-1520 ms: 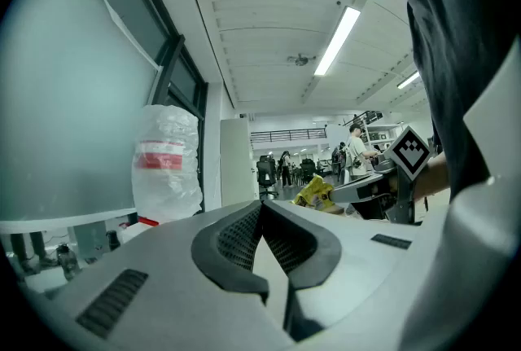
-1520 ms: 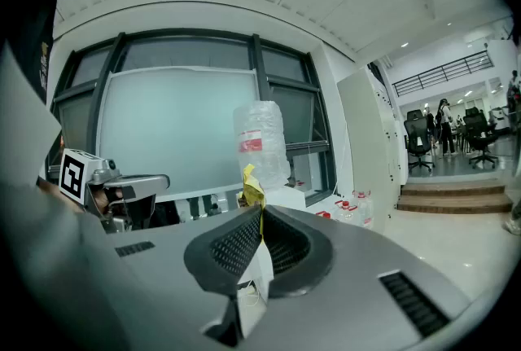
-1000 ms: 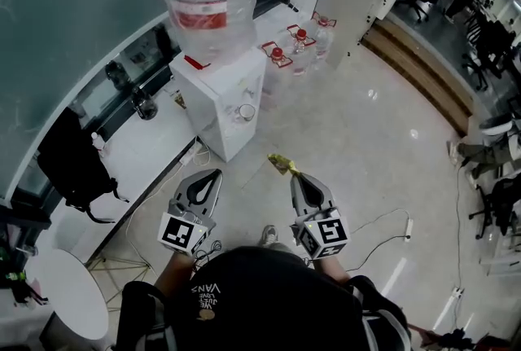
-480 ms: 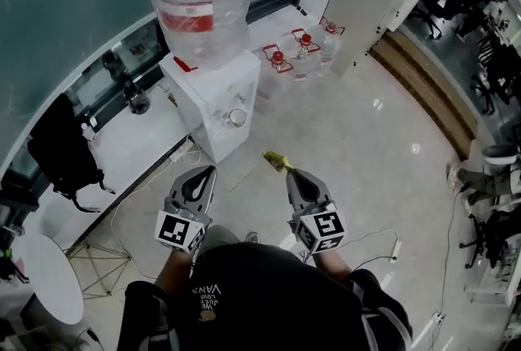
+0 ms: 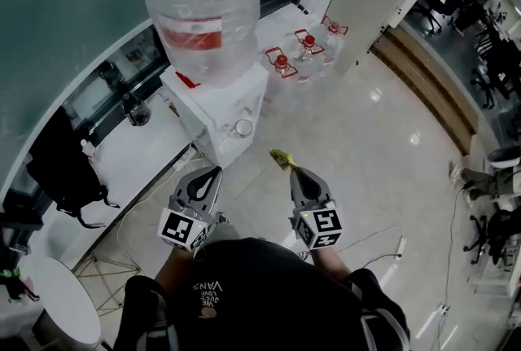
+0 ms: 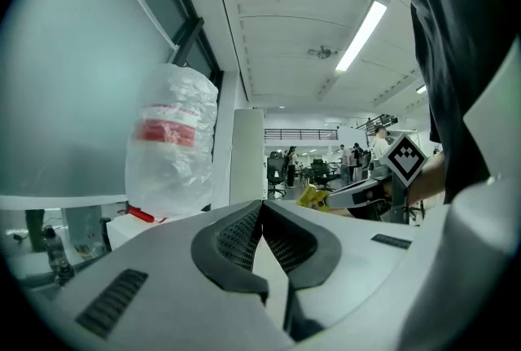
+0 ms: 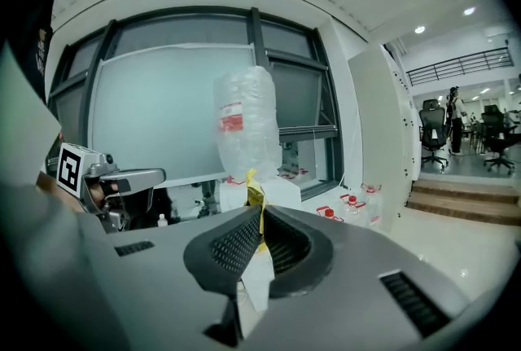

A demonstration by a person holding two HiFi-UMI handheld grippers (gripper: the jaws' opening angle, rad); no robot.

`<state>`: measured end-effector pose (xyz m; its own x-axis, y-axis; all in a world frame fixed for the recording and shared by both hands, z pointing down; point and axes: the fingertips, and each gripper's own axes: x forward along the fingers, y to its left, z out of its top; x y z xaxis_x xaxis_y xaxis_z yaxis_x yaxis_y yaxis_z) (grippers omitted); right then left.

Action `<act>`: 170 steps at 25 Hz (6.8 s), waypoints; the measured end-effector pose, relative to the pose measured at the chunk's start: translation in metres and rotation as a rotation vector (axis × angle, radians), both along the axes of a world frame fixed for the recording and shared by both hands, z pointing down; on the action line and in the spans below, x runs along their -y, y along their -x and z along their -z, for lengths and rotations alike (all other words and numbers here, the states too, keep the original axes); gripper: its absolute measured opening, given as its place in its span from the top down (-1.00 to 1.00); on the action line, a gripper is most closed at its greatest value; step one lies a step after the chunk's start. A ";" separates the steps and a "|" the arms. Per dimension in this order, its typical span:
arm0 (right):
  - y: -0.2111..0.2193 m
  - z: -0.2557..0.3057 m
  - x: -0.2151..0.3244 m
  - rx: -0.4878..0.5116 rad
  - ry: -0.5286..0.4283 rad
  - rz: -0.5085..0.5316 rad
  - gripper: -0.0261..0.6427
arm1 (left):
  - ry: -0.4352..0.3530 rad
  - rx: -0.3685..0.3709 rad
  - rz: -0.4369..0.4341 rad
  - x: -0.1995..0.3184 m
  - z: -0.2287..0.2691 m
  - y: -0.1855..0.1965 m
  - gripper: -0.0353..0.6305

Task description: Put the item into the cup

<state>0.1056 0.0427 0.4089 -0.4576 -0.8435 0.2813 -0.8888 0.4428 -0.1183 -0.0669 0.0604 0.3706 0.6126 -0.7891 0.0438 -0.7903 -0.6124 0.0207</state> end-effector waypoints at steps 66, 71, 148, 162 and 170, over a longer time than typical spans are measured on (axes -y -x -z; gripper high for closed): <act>0.101 -0.384 0.300 -0.483 0.258 0.280 0.78 | 0.285 0.069 -0.034 0.156 -0.179 -0.008 0.83; 0.110 -0.394 0.297 -0.490 0.263 0.299 0.78 | 0.291 0.064 -0.026 0.154 -0.183 0.000 0.83; 0.067 -0.081 0.154 0.081 0.067 0.048 0.78 | 0.069 0.025 -0.153 0.148 -0.069 -0.008 0.83; 0.039 -0.013 0.120 0.098 0.005 0.018 0.78 | 0.018 0.000 -0.137 0.139 -0.017 -0.005 0.83; 0.036 0.006 0.118 0.084 -0.014 0.042 0.78 | -0.011 0.014 -0.134 0.137 0.007 0.004 0.83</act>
